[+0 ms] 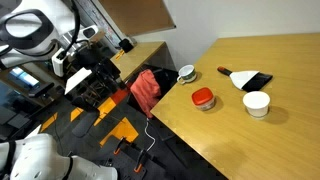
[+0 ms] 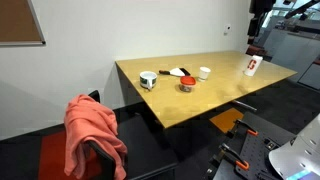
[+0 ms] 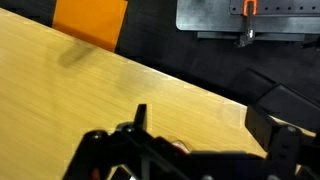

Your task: Put the shirt on the table

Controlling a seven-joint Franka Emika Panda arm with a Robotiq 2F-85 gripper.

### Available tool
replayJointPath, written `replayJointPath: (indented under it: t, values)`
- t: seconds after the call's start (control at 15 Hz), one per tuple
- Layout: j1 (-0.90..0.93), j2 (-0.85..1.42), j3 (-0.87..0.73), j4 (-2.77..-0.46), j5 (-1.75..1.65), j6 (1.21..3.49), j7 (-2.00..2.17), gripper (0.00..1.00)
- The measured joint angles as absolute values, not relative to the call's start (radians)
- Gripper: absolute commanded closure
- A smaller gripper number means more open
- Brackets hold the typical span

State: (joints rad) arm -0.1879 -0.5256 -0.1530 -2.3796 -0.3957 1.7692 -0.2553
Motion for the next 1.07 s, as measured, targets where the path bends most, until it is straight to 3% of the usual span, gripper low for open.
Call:
replayJointPath:
  t: [0.6,1.07]
  values:
    - [-0.183,-0.526,-0.155,-2.380,-0.385,1.769,-0.255,0.00]
    - [-0.049,-0.507,-0.106,-2.405,-0.060,1.864,-0.126,0.00]
